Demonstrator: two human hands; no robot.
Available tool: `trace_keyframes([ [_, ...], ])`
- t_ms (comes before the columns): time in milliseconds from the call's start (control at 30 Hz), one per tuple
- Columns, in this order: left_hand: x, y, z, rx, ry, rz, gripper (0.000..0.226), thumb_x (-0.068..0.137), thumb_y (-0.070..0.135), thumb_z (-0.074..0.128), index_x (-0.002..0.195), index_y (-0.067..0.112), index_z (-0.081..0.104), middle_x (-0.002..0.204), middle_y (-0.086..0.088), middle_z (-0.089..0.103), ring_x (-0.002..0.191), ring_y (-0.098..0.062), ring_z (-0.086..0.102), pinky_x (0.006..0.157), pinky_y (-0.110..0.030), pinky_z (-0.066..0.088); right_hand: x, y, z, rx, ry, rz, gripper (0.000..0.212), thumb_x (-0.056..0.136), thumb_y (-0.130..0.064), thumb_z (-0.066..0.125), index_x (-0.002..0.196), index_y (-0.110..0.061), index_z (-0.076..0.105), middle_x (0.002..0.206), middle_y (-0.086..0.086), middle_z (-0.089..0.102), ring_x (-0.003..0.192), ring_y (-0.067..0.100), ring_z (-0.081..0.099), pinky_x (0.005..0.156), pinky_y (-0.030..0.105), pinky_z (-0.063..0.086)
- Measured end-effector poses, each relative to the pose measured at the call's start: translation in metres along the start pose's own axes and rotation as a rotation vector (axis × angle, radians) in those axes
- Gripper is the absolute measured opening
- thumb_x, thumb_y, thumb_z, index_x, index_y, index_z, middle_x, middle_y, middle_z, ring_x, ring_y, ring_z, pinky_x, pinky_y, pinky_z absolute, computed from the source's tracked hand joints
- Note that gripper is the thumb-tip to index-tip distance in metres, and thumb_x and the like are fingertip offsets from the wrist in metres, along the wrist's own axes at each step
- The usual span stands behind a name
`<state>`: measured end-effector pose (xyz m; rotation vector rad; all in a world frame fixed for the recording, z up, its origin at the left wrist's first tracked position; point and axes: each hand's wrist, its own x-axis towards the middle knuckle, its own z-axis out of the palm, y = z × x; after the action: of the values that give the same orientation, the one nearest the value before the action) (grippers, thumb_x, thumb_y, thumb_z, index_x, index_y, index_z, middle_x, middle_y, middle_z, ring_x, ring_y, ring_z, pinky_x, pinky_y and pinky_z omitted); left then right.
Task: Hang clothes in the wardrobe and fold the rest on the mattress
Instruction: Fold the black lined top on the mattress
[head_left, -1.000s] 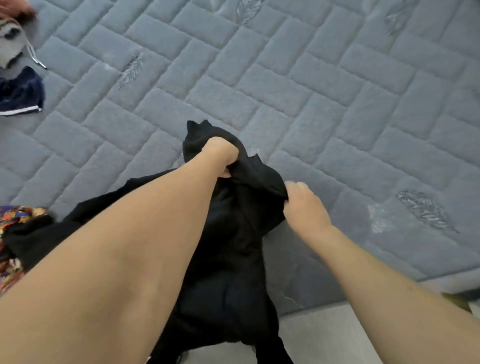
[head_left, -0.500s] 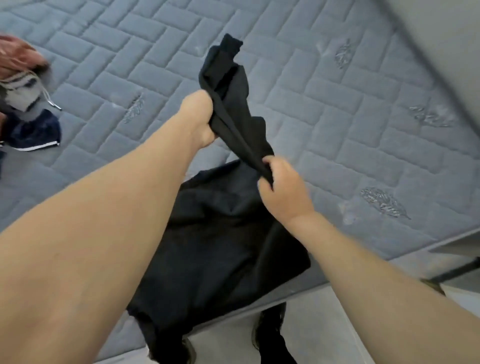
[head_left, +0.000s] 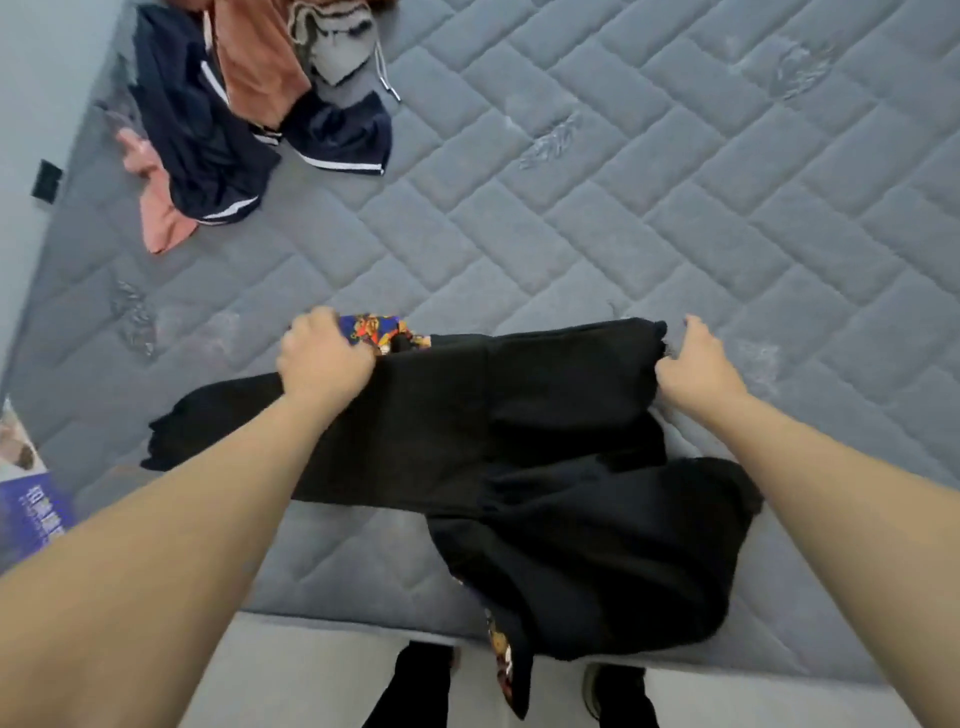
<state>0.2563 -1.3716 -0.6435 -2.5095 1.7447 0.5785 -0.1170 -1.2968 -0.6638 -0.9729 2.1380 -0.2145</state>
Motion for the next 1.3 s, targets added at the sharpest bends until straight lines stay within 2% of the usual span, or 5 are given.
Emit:
trace_keyframes([
  [267, 0.000, 0.069, 0.098, 0.321, -0.373, 0.778, 0.039, 0.091, 0.045, 0.056, 0.119, 0.020, 0.064, 0.136, -0.006, 0.050, 0.127, -0.029, 0.045, 0.116, -0.049, 0.027, 0.064, -0.032, 0.053, -0.658, -0.207, -0.439, 0.040, 0.084, -0.016, 0.054, 0.124, -0.020, 0.057, 0.122, 0.008, 0.058, 0.116, 0.036, 0.046, 0.096, 0.038, 0.039],
  [500, 0.015, -0.042, 0.027, -0.081, -0.112, 0.310, 0.016, 0.085, 0.026, 0.060, 0.070, 0.026, 0.053, 0.063, 0.010, 0.055, 0.064, -0.019, 0.055, 0.055, -0.032, 0.041, 0.019, -0.098, 0.080, -0.546, -0.388, -1.167, 0.042, 0.077, -0.050, 0.052, 0.074, -0.013, 0.071, 0.084, -0.005, 0.069, 0.095, 0.019, 0.059, 0.101, 0.037, 0.039],
  [633, 0.024, -0.088, -0.014, 0.019, 0.053, 0.190, 0.012, 0.083, 0.024, 0.056, 0.072, 0.021, 0.051, 0.063, 0.003, 0.054, 0.066, -0.029, 0.051, 0.059, -0.034, 0.038, 0.001, -0.144, 0.110, -0.771, -0.891, -0.790, 0.057, 0.075, -0.060, 0.059, 0.122, -0.031, 0.043, 0.090, -0.008, 0.059, 0.092, 0.023, 0.064, 0.072, 0.033, 0.048],
  [900, 0.041, -0.117, -0.036, 0.332, 0.096, 0.191, 0.013, 0.076, 0.024, 0.056, 0.069, 0.017, 0.048, 0.059, -0.001, 0.047, 0.068, -0.036, 0.060, 0.058, -0.031, 0.035, 0.003, -0.137, 0.104, -1.071, -0.803, -0.495, 0.039, 0.080, -0.065, 0.060, 0.075, -0.027, 0.049, 0.080, -0.005, 0.055, 0.070, 0.014, 0.055, 0.066, 0.032, 0.045],
  [1300, -0.043, 0.060, -0.011, 0.330, -0.171, 0.412, 0.006, 0.082, 0.018, 0.052, 0.076, 0.020, 0.052, 0.070, -0.001, 0.051, 0.059, -0.021, 0.046, 0.056, -0.028, 0.032, -0.083, -0.055, -0.135, -1.002, -0.639, 0.364, 0.057, 0.083, -0.054, 0.061, 0.122, -0.014, 0.056, 0.109, 0.012, 0.061, 0.093, 0.029, 0.059, 0.085, 0.034, 0.044],
])
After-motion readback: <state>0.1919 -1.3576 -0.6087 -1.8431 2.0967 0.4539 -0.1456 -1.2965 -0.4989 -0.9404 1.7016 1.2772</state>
